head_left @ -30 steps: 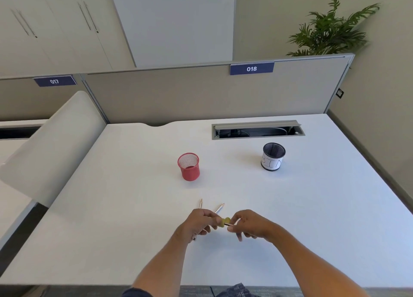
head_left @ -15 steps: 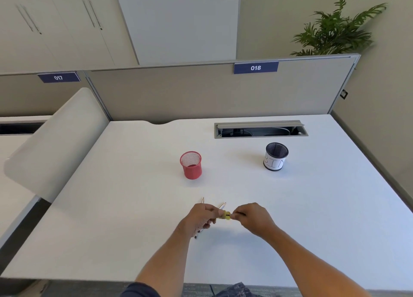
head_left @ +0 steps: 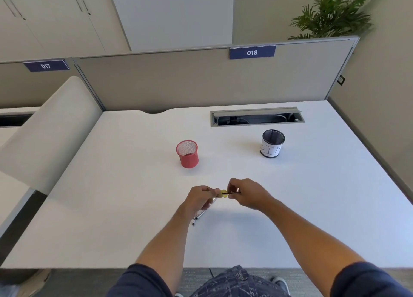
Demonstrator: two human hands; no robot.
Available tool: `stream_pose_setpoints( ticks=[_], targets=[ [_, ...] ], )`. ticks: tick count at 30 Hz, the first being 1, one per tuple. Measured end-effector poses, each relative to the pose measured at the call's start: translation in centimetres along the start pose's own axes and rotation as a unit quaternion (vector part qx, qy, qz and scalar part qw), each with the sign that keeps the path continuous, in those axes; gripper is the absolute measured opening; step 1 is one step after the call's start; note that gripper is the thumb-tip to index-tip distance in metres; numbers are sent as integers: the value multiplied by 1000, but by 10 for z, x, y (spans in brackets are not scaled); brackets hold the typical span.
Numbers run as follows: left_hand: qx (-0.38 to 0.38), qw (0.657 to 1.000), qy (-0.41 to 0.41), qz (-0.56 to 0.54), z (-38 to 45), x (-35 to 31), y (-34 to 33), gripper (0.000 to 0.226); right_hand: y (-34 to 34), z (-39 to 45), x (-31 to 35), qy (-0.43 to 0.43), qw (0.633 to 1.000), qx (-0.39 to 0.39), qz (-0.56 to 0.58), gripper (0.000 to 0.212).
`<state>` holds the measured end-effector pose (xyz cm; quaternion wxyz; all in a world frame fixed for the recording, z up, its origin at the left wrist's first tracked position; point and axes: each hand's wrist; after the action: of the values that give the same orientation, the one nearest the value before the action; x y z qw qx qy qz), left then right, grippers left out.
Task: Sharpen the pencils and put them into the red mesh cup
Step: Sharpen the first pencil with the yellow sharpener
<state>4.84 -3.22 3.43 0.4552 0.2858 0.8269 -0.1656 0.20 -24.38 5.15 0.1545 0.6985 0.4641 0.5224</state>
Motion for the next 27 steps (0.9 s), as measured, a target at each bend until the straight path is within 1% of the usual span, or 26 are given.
stream_pose_setpoints(
  ticks=[2, 3, 4, 5, 6, 7, 9, 10, 11, 13, 14, 16, 19, 20, 22, 24, 25, 27],
  targets=[
    [-14, 999, 20, -34, 2, -3, 0, 35, 0, 4, 4, 39, 989, -92, -113, 3],
    [-18, 998, 30, -52, 2, -3, 0, 38, -2, 6, 4, 76, 980, -130, -133, 1],
    [-17, 997, 35, -64, 3, -3, 1, 39, -3, 7, 5, 101, 974, -150, -133, 3],
    [-13, 997, 33, -66, 3, -4, 2, 39, -3, 7, 6, 106, 976, -151, -115, 5],
    [-6, 998, 27, -60, 3, -3, 3, 37, -2, 7, 6, 88, 983, -138, -85, 7],
    [2, 999, 18, -49, 3, -3, 4, 34, -2, 7, 6, 52, 991, -112, -56, 10],
    [13, 1000, 1, -20, 3, -3, 6, 29, -1, 8, 4, -22, 999, -43, -11, 19],
    [16, 1000, -5, -8, 3, -2, 6, 27, 0, 9, 3, -39, 999, -5, 31, 24],
    [23, 1000, -10, 2, 2, -2, 6, 23, 1, 8, 2, -41, 994, 36, 94, 28],
    [46, 999, -21, 17, 0, 0, 7, 19, 4, 6, -1, -36, 972, 112, 203, 35],
    [52, 998, -23, 22, 0, 1, 7, 20, 5, 4, -1, -35, 965, 134, 225, 36],
    [43, 998, -23, 34, 0, 2, 7, 26, 7, 2, -1, -33, 965, 139, 221, 29],
    [15, 1000, -8, 22, 1, 0, 7, 30, 9, 4, 4, -17, 984, 96, 151, 16],
    [11, 1000, -1, 11, 1, 0, 7, 30, 9, 4, 5, -5, 990, 79, 113, 12],
    [5, 1000, 20, -9, 0, -1, 6, 38, 7, 3, 7, 9, 999, 31, 16, 7],
    [5, 998, 50, -39, -1, -3, 7, 47, 3, 1, 9, 34, 992, -54, -107, 5],
    [11, 996, 58, -59, -2, -3, 8, 48, 0, 1, 10, 60, 983, -96, -144, 8],
    [27, 994, 58, -86, -4, -5, 8, 46, -5, 2, 9, 109, 969, -152, -160, 10]
  ],
)
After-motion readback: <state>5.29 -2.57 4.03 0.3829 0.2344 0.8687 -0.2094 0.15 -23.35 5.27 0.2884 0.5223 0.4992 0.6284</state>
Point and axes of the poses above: each hand's wrist, its own z-axis towards the middle knuckle, its own y-axis out of the back of the hand, x = y × z, and after that the axes turned 15 degrees about x, right-handed
